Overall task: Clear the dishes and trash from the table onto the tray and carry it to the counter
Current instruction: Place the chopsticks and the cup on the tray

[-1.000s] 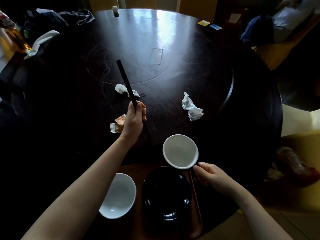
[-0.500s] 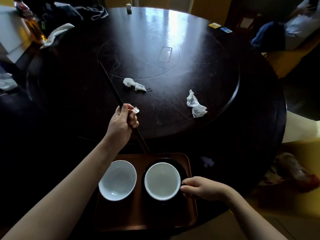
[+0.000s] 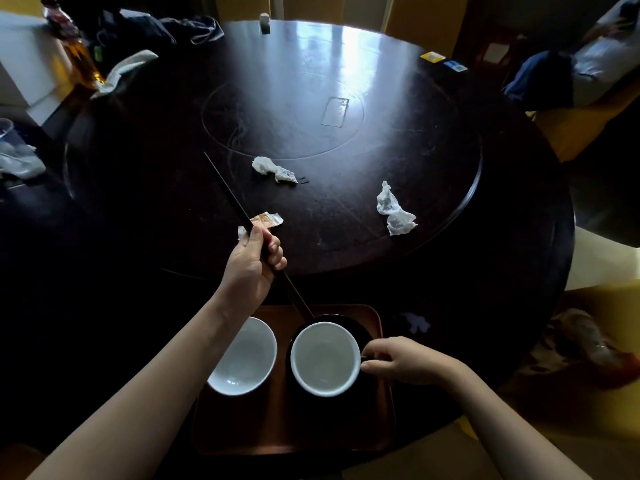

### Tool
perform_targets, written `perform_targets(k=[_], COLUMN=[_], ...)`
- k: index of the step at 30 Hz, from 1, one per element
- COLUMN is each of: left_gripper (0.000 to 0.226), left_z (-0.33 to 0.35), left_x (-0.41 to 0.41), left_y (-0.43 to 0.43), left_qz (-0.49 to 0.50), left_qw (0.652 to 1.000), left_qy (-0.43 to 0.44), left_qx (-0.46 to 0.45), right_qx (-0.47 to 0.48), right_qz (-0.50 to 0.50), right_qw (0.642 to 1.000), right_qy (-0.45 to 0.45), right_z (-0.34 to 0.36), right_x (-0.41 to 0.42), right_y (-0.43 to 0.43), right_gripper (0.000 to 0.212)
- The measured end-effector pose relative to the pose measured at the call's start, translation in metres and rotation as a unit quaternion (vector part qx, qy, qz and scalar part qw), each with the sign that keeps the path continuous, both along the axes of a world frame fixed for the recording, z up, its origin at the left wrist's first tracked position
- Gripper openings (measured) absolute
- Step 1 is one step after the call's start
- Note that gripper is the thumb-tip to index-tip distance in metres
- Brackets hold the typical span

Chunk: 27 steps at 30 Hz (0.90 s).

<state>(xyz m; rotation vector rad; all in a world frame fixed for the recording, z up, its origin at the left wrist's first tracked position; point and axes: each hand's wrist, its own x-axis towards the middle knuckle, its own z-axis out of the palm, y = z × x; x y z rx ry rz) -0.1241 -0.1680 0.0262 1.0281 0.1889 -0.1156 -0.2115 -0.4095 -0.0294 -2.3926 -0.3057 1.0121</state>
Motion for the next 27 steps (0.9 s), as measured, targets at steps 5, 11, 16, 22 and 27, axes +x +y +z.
perform_targets(k=[5, 11, 16, 22, 27], left_gripper=[0.035, 0.035, 0.03, 0.014, 0.027], left_z=[0.003, 0.012, -0.001, -0.038, -0.067], left_x=[-0.005, -0.009, -0.018, -0.051, -0.094], left_y=[-0.009, -0.025, -0.002, 0.029, 0.079], left_qz=[-0.002, -0.003, 0.041, 0.053, 0.14], left_qw=[1.0, 0.998, 0.998, 0.977, 0.813], left_qy=[-0.009, -0.046, -0.041, 0.102, 0.129], left_qx=[-0.011, -0.053, 0.015, 0.181, 0.55], right_qx=[0.071, 0.346, 0.243, 0.202, 0.094], right_qz=[-0.117, -0.179, -0.11, -0.076, -0.035], right_qw=[0.981, 0.921, 0.929, 0.946, 0.976], right_qy=[-0.139, -0.01, -0.256, -0.243, -0.194], right_z=[0.039, 0.057, 0.037, 0.006, -0.017], right_x=[0.023, 0.046, 0.064, 0.064, 0.061], right_y=[0.016, 0.087, 0.087, 0.055, 0.005], right_gripper=[0.034, 0.023, 0.03, 0.031, 0.031])
